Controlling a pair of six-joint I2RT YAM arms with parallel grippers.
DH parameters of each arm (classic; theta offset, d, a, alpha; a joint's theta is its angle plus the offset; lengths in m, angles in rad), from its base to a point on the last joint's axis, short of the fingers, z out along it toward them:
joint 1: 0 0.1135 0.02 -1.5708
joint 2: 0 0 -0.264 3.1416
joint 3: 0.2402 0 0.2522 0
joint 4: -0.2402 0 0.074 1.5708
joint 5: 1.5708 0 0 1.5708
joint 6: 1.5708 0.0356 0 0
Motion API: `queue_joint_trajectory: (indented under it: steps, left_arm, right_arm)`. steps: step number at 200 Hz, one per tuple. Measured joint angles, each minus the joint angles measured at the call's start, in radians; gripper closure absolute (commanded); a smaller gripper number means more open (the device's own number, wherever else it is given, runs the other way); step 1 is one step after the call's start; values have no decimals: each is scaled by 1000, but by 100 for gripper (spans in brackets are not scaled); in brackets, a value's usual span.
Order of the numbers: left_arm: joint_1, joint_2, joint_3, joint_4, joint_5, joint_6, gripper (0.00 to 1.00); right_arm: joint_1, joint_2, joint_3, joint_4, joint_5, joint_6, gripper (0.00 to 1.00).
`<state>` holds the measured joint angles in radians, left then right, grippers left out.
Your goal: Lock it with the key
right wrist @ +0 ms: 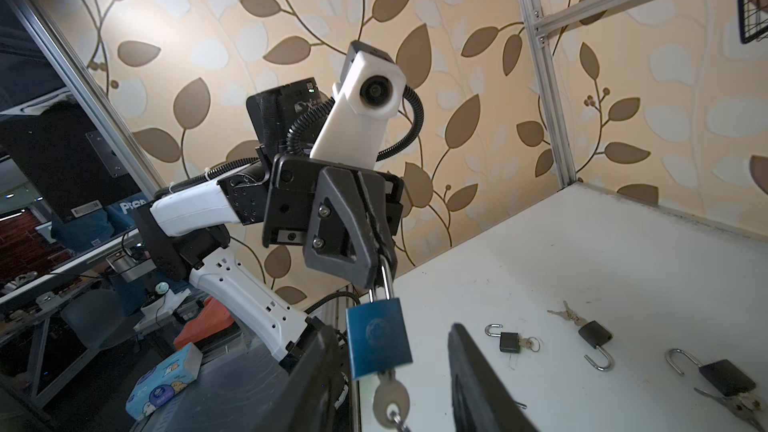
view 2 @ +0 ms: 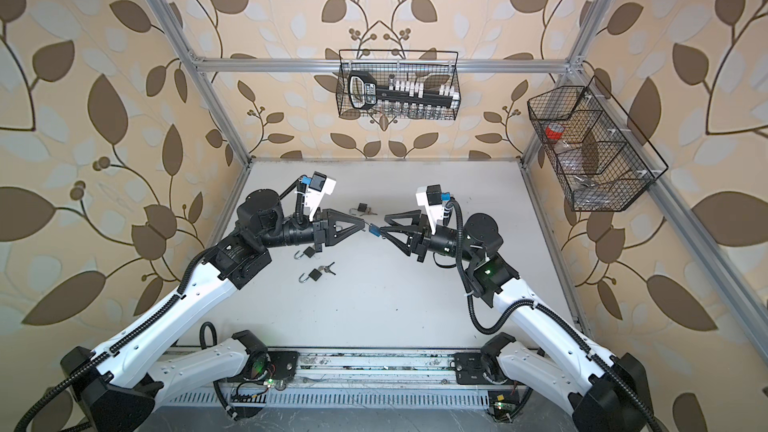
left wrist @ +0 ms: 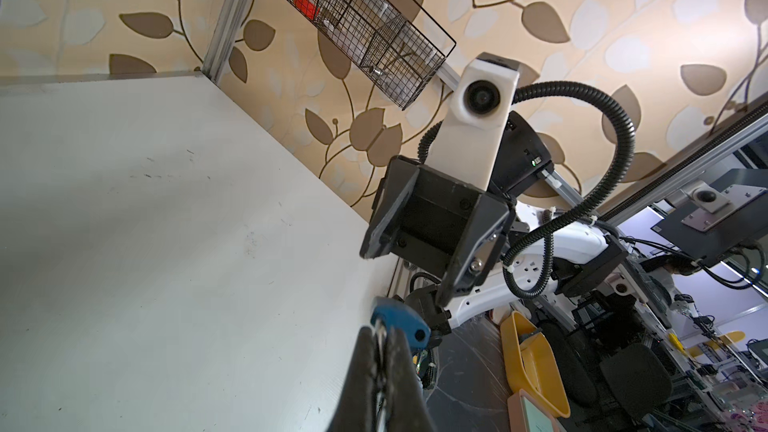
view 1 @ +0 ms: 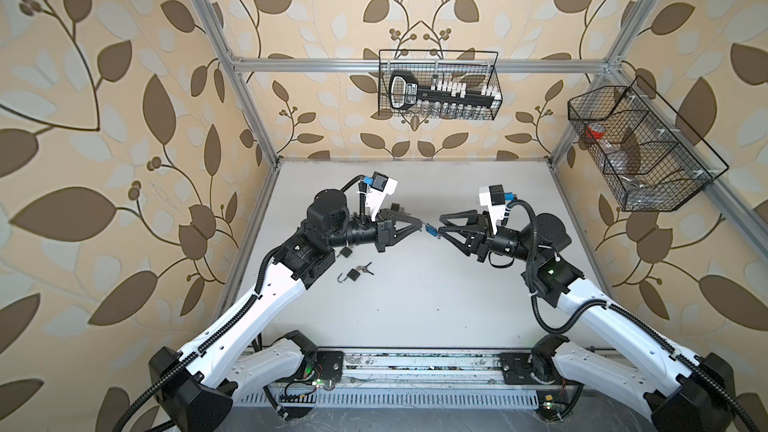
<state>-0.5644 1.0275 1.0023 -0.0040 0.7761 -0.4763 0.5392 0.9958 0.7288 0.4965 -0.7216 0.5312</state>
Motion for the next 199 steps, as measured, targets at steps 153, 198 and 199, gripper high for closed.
queue_joint_trajectory:
  steps: [153,198,199]
  left_arm:
    - [0,-17,-23,76,3,-56,100]
    - [0,-17,-25,88,5,-66,100]
    - [0,-17,-25,89,5,-67,100]
  right_arm:
    - [48,35,23,-22,4,-33,69]
    - [55,46,23,6,-24,-23,73]
    - [55,46,23,6,-25,-22,73]
